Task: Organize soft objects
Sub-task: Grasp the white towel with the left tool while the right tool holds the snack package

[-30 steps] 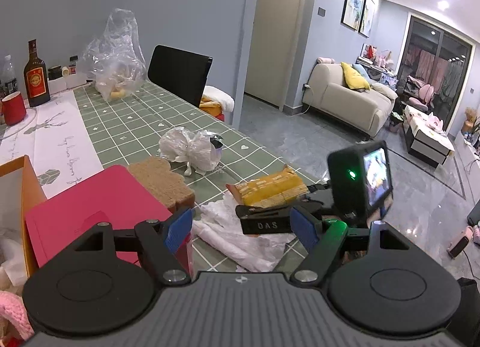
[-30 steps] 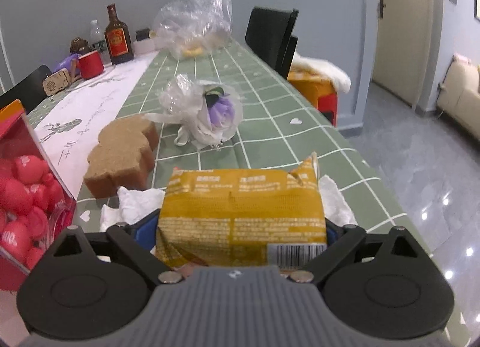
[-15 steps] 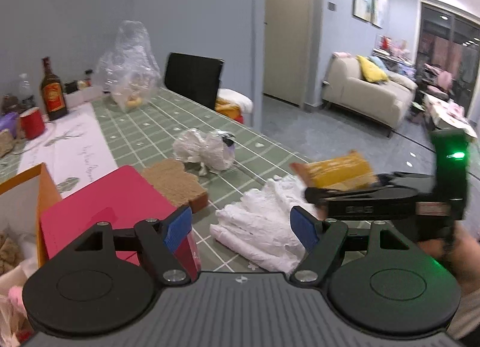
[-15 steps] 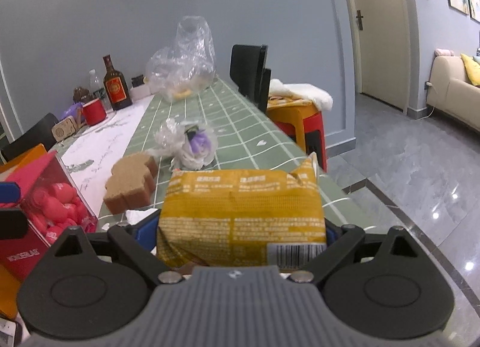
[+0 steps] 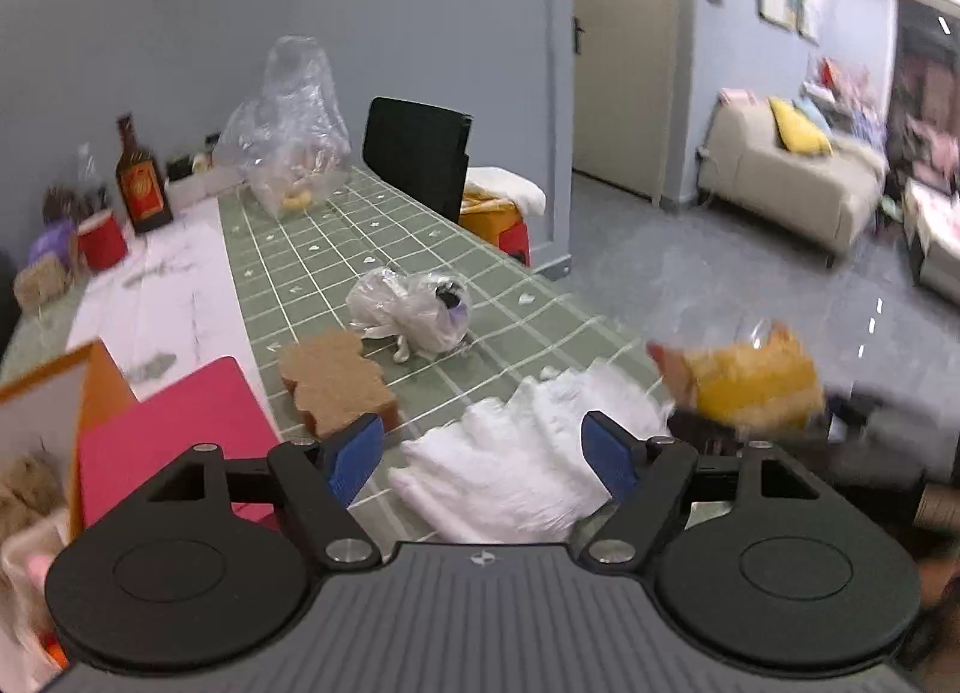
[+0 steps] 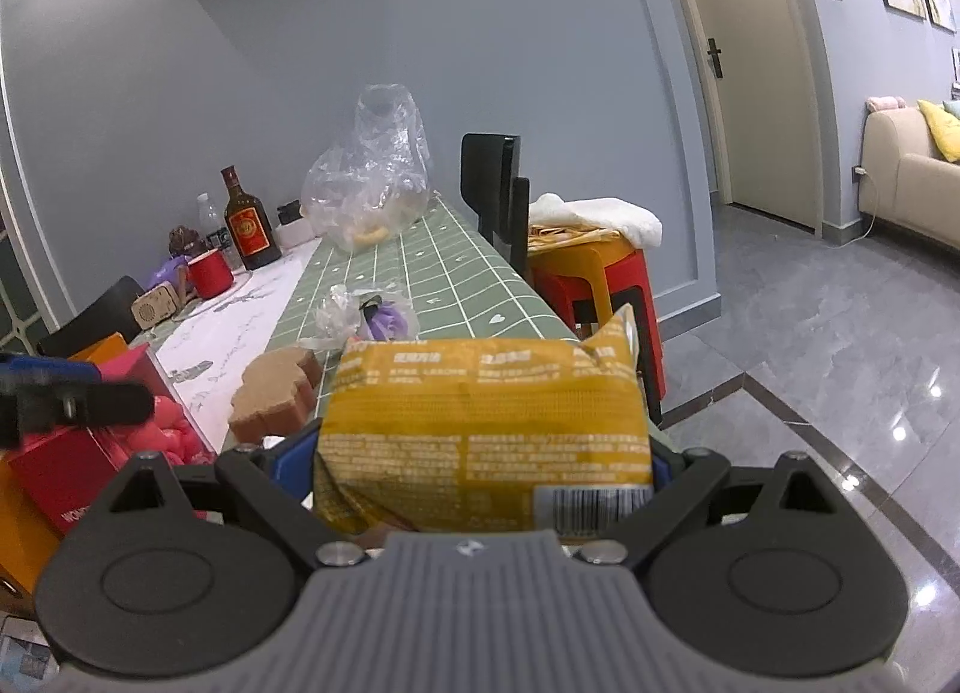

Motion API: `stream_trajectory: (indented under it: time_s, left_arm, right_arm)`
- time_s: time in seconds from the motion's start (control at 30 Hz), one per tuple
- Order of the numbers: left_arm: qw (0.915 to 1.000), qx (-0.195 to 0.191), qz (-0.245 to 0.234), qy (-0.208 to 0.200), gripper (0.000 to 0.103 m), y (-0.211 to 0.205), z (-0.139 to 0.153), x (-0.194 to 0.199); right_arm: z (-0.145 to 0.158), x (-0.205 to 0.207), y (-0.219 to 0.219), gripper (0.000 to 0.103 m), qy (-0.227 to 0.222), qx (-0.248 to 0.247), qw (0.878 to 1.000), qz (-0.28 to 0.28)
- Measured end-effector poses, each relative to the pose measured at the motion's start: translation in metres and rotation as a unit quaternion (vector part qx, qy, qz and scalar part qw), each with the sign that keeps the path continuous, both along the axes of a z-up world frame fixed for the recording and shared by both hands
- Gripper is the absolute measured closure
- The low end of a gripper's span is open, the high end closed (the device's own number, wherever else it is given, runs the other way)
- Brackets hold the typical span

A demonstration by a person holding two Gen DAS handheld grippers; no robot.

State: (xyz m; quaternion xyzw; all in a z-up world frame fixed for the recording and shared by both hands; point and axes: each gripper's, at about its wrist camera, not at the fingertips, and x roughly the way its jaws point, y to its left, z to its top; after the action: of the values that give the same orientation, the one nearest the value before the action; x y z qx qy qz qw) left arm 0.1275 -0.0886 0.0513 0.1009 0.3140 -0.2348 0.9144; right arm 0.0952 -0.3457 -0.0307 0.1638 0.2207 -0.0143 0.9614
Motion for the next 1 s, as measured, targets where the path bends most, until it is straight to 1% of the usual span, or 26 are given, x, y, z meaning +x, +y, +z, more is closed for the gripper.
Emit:
stream_trajectory:
  time_s: [0.1, 0.17, 0.23, 0.3, 0.37, 0.43, 0.47, 0.53, 0.6, 0.67, 0.7, 0.73, 0.83, 0.9, 0.93, 1.0]
  left_arm:
    - [0.9997, -0.019, -0.004, 0.014, 0.015, -0.009, 0.01, 0.003]
    - [0.9986, -0.032, 0.021, 0.038, 0.015, -0.016, 0.013, 0.009]
    - [0.9971, -0.024, 0.043, 0.057, 0.015, -0.025, 0.01, 0.015]
    - [0.9953, -0.002, 0.064, 0.072, 0.015, -0.036, 0.002, 0.022]
    - [0.9901, 0.013, 0.098, 0.1, 0.015, -0.043, -0.008, 0.031]
    - [0.9836, 0.012, 0.121, 0.133, 0.015, -0.046, -0.018, 0.041]
    - [0.9817, 0.005, 0.12, 0.148, 0.015, -0.047, -0.024, 0.046]
    - [0.9798, -0.01, 0.098, 0.174, 0.015, -0.051, -0.036, 0.056]
    - [0.9807, -0.005, 0.098, 0.169, 0.014, -0.057, -0.046, 0.06]
    - [0.9821, 0.02, 0.116, 0.147, 0.014, -0.064, -0.056, 0.062]
    - [0.9811, 0.032, 0.123, 0.146, 0.014, -0.066, -0.061, 0.064]
    - [0.9784, 0.041, 0.131, 0.154, 0.014, -0.067, -0.068, 0.068]
    - [0.9682, 0.049, 0.16, 0.186, 0.014, -0.068, -0.084, 0.083]
    - [0.9626, 0.058, 0.179, 0.195, 0.014, -0.067, -0.093, 0.092]
    - [0.9601, 0.055, 0.188, 0.2, 0.014, -0.065, -0.097, 0.095]
    - [0.9531, 0.025, 0.211, 0.215, 0.013, -0.058, -0.102, 0.101]
  right_arm:
    - [-0.004, -0.003, -0.009, 0.008, -0.005, 0.016, 1.0, 0.007]
    - [-0.009, -0.003, -0.017, 0.008, 0.003, 0.027, 1.0, 0.005]
    - [-0.011, -0.005, -0.021, 0.008, 0.004, 0.025, 1.0, 0.0]
    - [-0.013, -0.008, -0.026, 0.008, 0.003, 0.031, 1.0, -0.002]
    - [-0.014, -0.01, -0.03, 0.008, -0.002, 0.036, 0.999, -0.001]
    - [-0.014, -0.013, -0.03, 0.008, -0.001, 0.03, 1.0, -0.001]
    - [-0.014, -0.014, -0.03, 0.008, 0.0, 0.024, 1.0, -0.002]
    - [-0.014, -0.016, -0.031, 0.008, 0.0, 0.012, 1.0, -0.004]
    - [-0.014, -0.019, -0.035, 0.008, -0.004, 0.014, 1.0, -0.006]
    - [-0.012, -0.022, -0.04, 0.008, -0.008, 0.014, 1.0, -0.011]
    - [-0.012, -0.023, -0.042, 0.008, -0.01, 0.014, 1.0, -0.013]
    - [-0.012, -0.025, -0.044, 0.008, -0.01, 0.014, 1.0, -0.014]
    - [-0.016, -0.022, -0.047, 0.008, -0.001, 0.006, 1.0, -0.019]
    - [-0.019, -0.016, -0.047, 0.008, 0.008, 0.006, 1.0, -0.02]
    - [-0.02, -0.016, -0.048, 0.008, 0.008, 0.009, 1.0, -0.017]
    - [-0.021, -0.015, -0.047, 0.008, 0.006, 0.007, 1.0, -0.01]
